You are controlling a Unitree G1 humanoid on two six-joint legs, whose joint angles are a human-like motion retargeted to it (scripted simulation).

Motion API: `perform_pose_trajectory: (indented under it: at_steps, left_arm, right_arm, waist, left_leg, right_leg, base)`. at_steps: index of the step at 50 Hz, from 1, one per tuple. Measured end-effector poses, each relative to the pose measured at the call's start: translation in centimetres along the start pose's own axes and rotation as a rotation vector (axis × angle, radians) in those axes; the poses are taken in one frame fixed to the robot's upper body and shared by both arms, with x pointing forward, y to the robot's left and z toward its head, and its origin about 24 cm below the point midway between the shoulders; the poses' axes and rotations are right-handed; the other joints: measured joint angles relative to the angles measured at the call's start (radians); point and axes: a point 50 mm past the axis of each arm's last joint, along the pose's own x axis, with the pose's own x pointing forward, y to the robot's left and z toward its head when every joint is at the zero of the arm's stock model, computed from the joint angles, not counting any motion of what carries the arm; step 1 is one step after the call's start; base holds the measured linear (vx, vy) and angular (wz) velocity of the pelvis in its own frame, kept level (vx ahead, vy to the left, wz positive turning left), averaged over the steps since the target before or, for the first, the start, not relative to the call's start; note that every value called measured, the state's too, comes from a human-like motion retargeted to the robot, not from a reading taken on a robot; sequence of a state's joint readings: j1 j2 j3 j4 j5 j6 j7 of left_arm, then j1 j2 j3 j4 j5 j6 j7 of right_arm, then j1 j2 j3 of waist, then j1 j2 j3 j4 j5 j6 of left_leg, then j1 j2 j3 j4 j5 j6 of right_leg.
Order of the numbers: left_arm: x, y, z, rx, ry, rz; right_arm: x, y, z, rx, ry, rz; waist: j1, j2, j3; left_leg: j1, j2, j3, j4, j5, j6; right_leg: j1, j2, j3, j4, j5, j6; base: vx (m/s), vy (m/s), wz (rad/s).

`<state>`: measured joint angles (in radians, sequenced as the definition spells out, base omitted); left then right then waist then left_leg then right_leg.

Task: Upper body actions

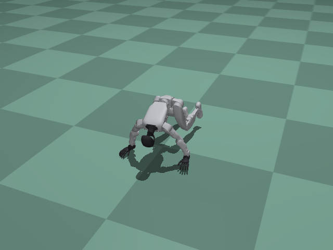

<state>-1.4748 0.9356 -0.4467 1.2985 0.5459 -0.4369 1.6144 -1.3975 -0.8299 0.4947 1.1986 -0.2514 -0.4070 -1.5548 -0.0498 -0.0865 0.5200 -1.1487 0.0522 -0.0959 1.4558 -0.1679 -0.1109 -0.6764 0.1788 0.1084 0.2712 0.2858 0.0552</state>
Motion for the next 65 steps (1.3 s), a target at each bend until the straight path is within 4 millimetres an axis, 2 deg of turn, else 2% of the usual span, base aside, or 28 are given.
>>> perform_pose_trajectory:
  at_steps: [4, 6, 10, 12, 14, 18, 23, 25, 29, 30, 33, 35, 37, 38, 40, 41, 44, 48, 52, 55, 59, 62, 65]
  left_arm:
    - [-1.3, -0.2, 0.0, 0.012, 0.011, -0.044]
    - [-1.5, -0.3, 0.2, 0.014, 0.013, -0.054]
    - [-1.8, -0.9, 1.1, 0.002, 0.021, -0.066]
    - [-1.7, -1.3, 1.7, -0.004, 0.031, -0.074]
    - [-1.3, -1.7, 2.2, -0.013, 0.033, -0.077]
    - [-0.3, -2.2, 3.1, -0.033, 0.034, -0.072]
    - [0.7, -2.6, 3.8, -0.048, 0.053, -0.068]
    - [0.5, -2.6, 3.8, -0.051, 0.067, -0.071]
    - [0.4, -2.5, 3.4, -0.034, 0.074, -0.081]
    - [0.5, -2.5, 3.3, -0.026, 0.071, -0.080]
    - [0.8, -2.5, 3.3, -0.025, 0.061, -0.075]
    - [1.1, -2.6, 3.8, -0.044, 0.057, -0.068]
    - [1.4, -2.7, 4.2, -0.066, 0.053, -0.059]
    - [1.5, -2.6, 4.1, -0.072, 0.050, -0.057]
    - [1.2, -2.3, 3.5, -0.058, 0.036, -0.067]
    - [1.6, -2.2, 3.2, -0.053, 0.031, -0.058]
    - [2.2, -1.8, 2.6, -0.042, 0.029, -0.037]
    - [2.1, -1.6, 1.8, -0.010, 0.022, -0.054]
    - [2.4, -1.7, 1.8, 0.007, 0.016, -0.063]
    - [2.3, -2.0, 2.1, 0.013, 0.012, -0.078]
    - [2.1, -2.3, 2.5, 0.013, 0.013, -0.092]
    - [2.0, -2.4, 2.7, 0.007, 0.013, -0.096]
    - [2.0, -2.4, 2.9, -0.002, 0.015, -0.096]
  right_arm:
    - [-0.9, 0.3, 0.1, -0.012, -0.011, 0.047]
    - [-0.9, 0.4, 0.1, -0.017, -0.016, 0.057]
    - [-0.1, 0.5, 0.1, -0.038, -0.030, 0.067]
    - [0.7, 0.5, 0.0, -0.050, -0.041, 0.069]
    - [1.5, 0.5, 0.0, -0.057, -0.045, 0.067]
    - [3.5, 0.5, 0.3, -0.061, -0.054, 0.059]
    - [6.2, 0.4, 0.7, -0.066, -0.079, 0.087]
    - [6.2, 0.8, 1.0, -0.081, -0.100, 0.142]
    - [5.0, 1.6, 1.5, -0.032, -0.098, 0.310]
    - [4.6, 1.4, 1.3, 0.003, -0.074, 0.304]
    - [4.0, 0.1, 0.8, 0.031, -0.134, 0.118]
    - [4.0, 0.5, -0.2, -0.079, -0.155, 0.235]
    - [5.1, -0.6, -1.4, -0.175, -0.026, 0.061]
    - [4.8, -0.9, -1.5, -0.165, -0.027, 0.016]
    - [3.6, -0.4, -1.0, -0.051, -0.031, 0.072]
    - [3.8, -0.3, -0.7, -0.033, -0.038, 0.077]
    - [4.0, -0.1, -0.2, -0.037, -0.030, 0.043]
    - [3.2, 0.3, 0.1, -0.026, -0.023, 0.065]
    - [2.8, 0.5, 0.1, -0.026, -0.013, 0.072]
    - [2.5, 0.5, -0.1, -0.031, -0.006, 0.080]
    - [2.3, 0.5, -0.3, -0.042, -0.002, 0.087]
    - [2.3, 0.4, -0.4, -0.045, -0.003, 0.090]
    - [2.6, 0.3, -0.4, -0.046, -0.008, 0.089]
  waist:
    - [-0.002, 0.046, 0.000]
    - [0.007, 0.063, 0.000]
    - [0.015, 0.129, 0.000]
    - [0.022, 0.178, 0.000]
    - [0.013, 0.205, 0.000]
    - [0.020, 0.217, 0.000]
    - [0.086, 0.219, 0.000]
    - [0.125, 0.213, -0.004]
    - [0.144, 0.206, -0.013]
    - [0.135, 0.209, -0.012]
    - [0.129, 0.213, -0.011]
    - [0.142, 0.212, -0.011]
    - [0.157, 0.211, -0.012]
    - [0.159, 0.212, -0.012]
    - [0.141, 0.215, -0.020]
    - [0.138, 0.211, -0.017]
    - [0.155, 0.187, -0.009]
    - [0.142, 0.160, -0.020]
    - [0.108, 0.160, -0.026]
    - [0.094, 0.152, -0.028]
    - [0.064, 0.145, -0.020]
    - [0.065, 0.150, -0.020]
    - [0.058, 0.144, -0.024]
  left_leg:
    - [0.326, 0.098, -0.032, -0.414, 0.042, 0.014]
    - [0.453, 0.111, -0.052, -0.626, 0.070, 0.001]
    - [0.611, 0.146, -0.052, -0.984, 0.149, -0.001]
    - [0.648, 0.206, -0.010, -1.098, 0.167, -0.042]
    - [0.658, 0.217, -0.004, -1.126, 0.093, -0.065]
    - [0.663, 0.212, 0.003, -1.156, -0.012, -0.101]
    - [0.685, 0.221, 0.035, -1.147, -0.169, -0.115]
    - [0.702, 0.219, 0.057, -1.136, -0.220, -0.122]
    - [0.719, 0.217, 0.091, -1.137, -0.269, -0.127]
    - [0.721, 0.221, 0.090, -1.142, -0.274, -0.131]
    - [0.717, 0.232, 0.102, -1.151, -0.271, -0.132]
    - [0.711, 0.234, 0.110, -1.154, -0.262, -0.132]
    - [0.703, 0.238, 0.110, -1.162, -0.244, -0.137]
    - [0.700, 0.241, 0.102, -1.169, -0.235, -0.143]
    - [0.704, 0.247, 0.072, -1.182, -0.219, -0.151]
    - [0.697, 0.249, 0.070, -1.188, -0.205, -0.151]
    - [0.689, 0.248, 0.110, -1.212, -0.161, -0.138]
    - [0.690, 0.241, 0.152, -1.221, -0.120, -0.097]
    - [0.676, 0.239, 0.145, -1.214, -0.128, -0.084]
    - [0.675, 0.222, 0.117, -1.201, -0.163, -0.088]
    - [0.694, 0.196, 0.087, -1.203, -0.208, -0.104]
    - [0.703, 0.205, 0.071, -1.207, -0.241, -0.136]
    - [0.703, 0.184, 0.061, -1.207, -0.253, -0.151]
  right_leg:
    - [0.065, 0.019, -0.063, -0.025, -0.094, -0.063]
    - [0.075, 0.035, -0.087, -0.008, -0.155, -0.094]
    - [0.061, 0.067, -0.168, 0.062, -0.299, -0.148]
    - [0.060, 0.098, -0.189, 0.083, -0.386, -0.168]
    - [0.062, 0.107, -0.201, 0.083, -0.475, -0.176]
    - [0.066, 0.103, -0.183, 0.074, -0.629, -0.170]
    - [0.044, 0.079, -0.159, 0.136, -0.723, -0.123]
    - [0.044, 0.087, -0.116, 0.150, -0.737, -0.115]
    - [0.063, 0.101, -0.088, 0.134, -0.758, -0.147]
    - [0.059, 0.106, -0.094, 0.139, -0.761, -0.153]
    - [0.042, 0.112, -0.101, 0.166, -0.742, -0.142]
    - [0.032, 0.116, -0.096, 0.181, -0.730, -0.129]
    - [0.026, 0.115, -0.097, 0.186, -0.725, -0.121]
    - [0.026, 0.121, -0.096, 0.186, -0.724, -0.119]
    - [0.034, 0.132, -0.108, 0.185, -0.722, -0.112]
    - [0.027, 0.136, -0.109, 0.186, -0.718, -0.106]
    - [0.036, 0.145, -0.068, 0.155, -0.711, -0.079]
    - [0.073, 0.126, -0.043, 0.116, -0.679, -0.050]
    - [0.098, 0.119, -0.090, 0.139, -0.636, -0.011]
    - [0.129, 0.121, -0.088, 0.134, -0.549, 0.009]
    - [0.162, 0.115, -0.064, 0.053, -0.447, -0.047]
    - [0.169, 0.127, -0.065, 0.045, -0.473, -0.089]
    - [0.159, 0.102, -0.071, 0.058, -0.500, -0.089]
  base:
    - [-0.12, 0.11, -1.73]
    - [-0.20, 0.16, -1.85]
    - [-0.23, 0.19, -0.60]
    - [-0.21, 0.21, -0.03]
    - [-0.24, 0.22, 1.15]
    - [-0.19, 0.23, -0.26]
    - [-0.20, 0.34, -3.65]
    - [-0.22, 0.32, -5.42]
    - [-0.16, 0.14, -2.23]
    - [-0.05, -0.02, 0.63]
    - [0.04, -0.02, 0.38]
    - [0.14, -0.07, 0.13]
    - [0.14, -0.13, 0.37]
    - [0.11, -0.19, 0.63]
    - [0.09, -0.22, 0.72]
    - [0.12, -0.16, -0.39]
    - [0.15, -0.10, -2.17]
    - [0.03, -0.11, 0.35]
    - [0.01, -0.09, 2.15]
    - [-0.02, -0.06, 1.85]
    - [-0.04, -0.01, 2.20]
    - [-0.01, 0.00, 0.21]
    - [-0.04, 0.11, 0.46]
